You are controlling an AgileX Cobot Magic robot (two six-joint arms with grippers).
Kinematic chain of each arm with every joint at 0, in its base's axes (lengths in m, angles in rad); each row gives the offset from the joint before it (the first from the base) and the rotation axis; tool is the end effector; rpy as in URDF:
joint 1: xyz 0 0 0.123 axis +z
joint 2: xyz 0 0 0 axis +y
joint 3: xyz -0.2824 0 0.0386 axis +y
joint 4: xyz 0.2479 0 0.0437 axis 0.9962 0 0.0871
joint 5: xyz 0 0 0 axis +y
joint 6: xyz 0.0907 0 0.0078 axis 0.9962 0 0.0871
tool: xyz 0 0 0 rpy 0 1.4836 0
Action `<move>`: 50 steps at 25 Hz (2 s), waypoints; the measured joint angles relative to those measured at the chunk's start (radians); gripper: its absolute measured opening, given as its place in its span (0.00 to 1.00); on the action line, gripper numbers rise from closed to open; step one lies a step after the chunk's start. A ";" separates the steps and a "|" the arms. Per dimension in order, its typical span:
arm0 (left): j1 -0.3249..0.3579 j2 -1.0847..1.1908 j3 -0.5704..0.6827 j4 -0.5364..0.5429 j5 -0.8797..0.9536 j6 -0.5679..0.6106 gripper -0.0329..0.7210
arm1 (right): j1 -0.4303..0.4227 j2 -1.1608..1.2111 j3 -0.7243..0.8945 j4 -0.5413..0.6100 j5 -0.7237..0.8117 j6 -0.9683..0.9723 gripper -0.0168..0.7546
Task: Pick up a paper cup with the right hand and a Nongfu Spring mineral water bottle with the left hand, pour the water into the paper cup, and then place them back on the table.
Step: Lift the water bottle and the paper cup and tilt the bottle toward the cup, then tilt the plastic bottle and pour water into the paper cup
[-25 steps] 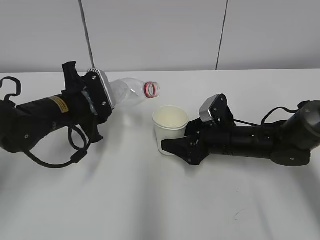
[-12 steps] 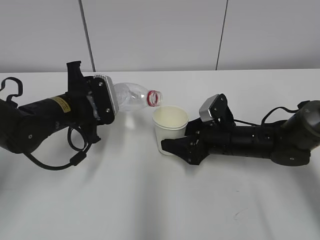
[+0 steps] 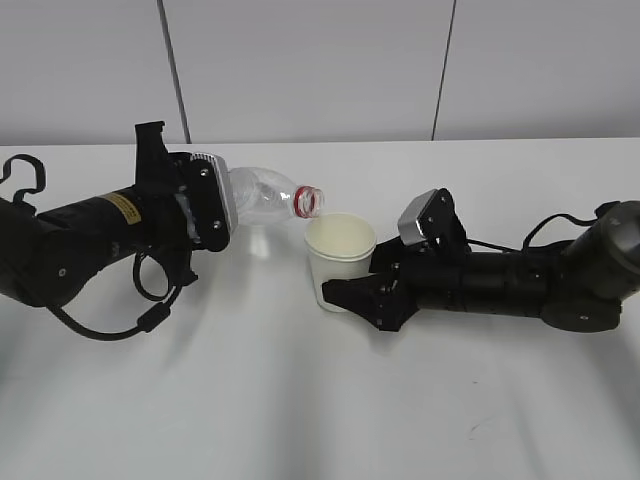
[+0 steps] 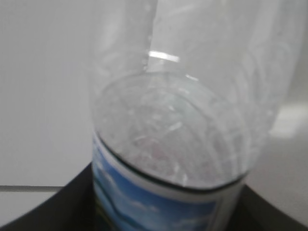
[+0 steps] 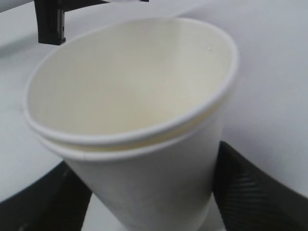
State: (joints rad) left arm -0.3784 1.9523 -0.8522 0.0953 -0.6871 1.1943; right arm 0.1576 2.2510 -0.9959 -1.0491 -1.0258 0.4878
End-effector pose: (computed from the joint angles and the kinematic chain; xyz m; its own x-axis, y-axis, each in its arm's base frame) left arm 0.3495 -0.1449 0.1402 0.3134 0.9007 -0.3008 0.4115 0.1566 0.8978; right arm 0.3650 0.1263 0.0679 -0.2583 -0.2066 -0.9437 -0.8431 0.5251 0.1159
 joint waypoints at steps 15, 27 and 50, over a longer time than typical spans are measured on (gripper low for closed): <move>-0.014 0.000 0.000 -0.032 -0.010 0.070 0.57 | 0.000 0.000 0.000 -0.005 0.005 -0.013 0.74; -0.030 0.000 -0.036 -0.050 -0.014 0.112 0.57 | 0.000 0.000 0.000 -0.006 0.005 -0.013 0.71; -0.030 0.000 -0.037 -0.084 -0.039 0.217 0.57 | 0.000 0.000 0.000 -0.006 0.005 -0.019 0.71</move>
State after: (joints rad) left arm -0.4080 1.9523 -0.8897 0.0111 -0.7258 1.4116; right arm 0.1576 2.2510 -0.9959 -1.0555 -1.0213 0.4684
